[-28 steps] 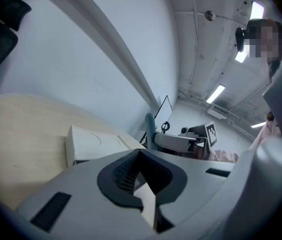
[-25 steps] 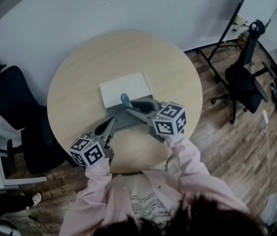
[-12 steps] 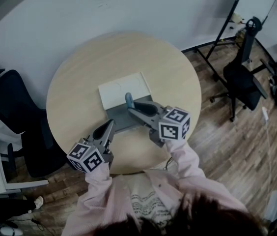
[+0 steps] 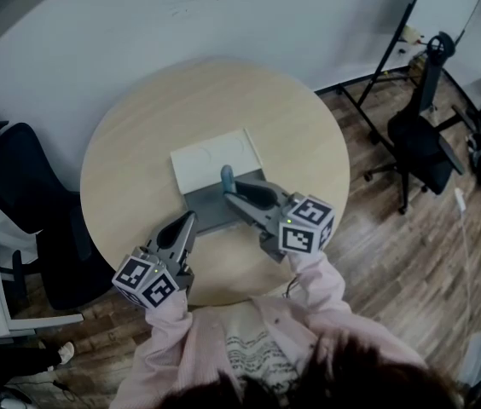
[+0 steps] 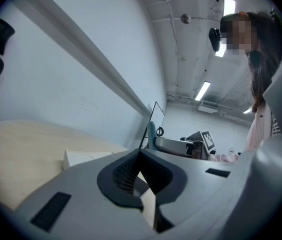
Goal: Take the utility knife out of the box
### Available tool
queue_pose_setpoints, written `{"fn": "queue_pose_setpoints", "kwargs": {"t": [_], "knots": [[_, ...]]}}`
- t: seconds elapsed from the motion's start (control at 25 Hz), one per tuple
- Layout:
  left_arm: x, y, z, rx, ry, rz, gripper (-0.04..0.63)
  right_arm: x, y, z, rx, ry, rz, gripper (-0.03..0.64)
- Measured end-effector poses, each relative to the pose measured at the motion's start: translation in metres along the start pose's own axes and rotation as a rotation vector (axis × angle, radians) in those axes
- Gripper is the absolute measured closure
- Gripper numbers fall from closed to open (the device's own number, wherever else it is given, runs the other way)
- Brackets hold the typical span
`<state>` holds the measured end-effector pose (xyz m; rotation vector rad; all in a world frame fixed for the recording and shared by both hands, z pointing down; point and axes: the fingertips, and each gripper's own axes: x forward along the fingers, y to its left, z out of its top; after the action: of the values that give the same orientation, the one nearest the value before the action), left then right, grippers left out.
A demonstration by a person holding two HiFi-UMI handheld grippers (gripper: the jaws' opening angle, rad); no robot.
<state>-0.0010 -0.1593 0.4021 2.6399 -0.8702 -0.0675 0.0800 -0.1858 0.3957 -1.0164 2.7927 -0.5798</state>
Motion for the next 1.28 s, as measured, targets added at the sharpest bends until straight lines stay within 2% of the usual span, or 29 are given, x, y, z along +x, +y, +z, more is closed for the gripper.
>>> {"fn": "queue_pose_setpoints", "kwargs": {"t": [0.28,1.28], "knots": [[0.0037,-0.0026,0.0007,0.032,0.014,-0.004,0.588,-0.0019,0.0033,-0.0016,-0.023,0.001,0.009,0.479],[0.0064,0.0016,-0.0032,0.053,0.044,-0.001,0.588,0.0035,-0.0004,-0.0065,-0.045,0.025,0.023,0.479]]}}
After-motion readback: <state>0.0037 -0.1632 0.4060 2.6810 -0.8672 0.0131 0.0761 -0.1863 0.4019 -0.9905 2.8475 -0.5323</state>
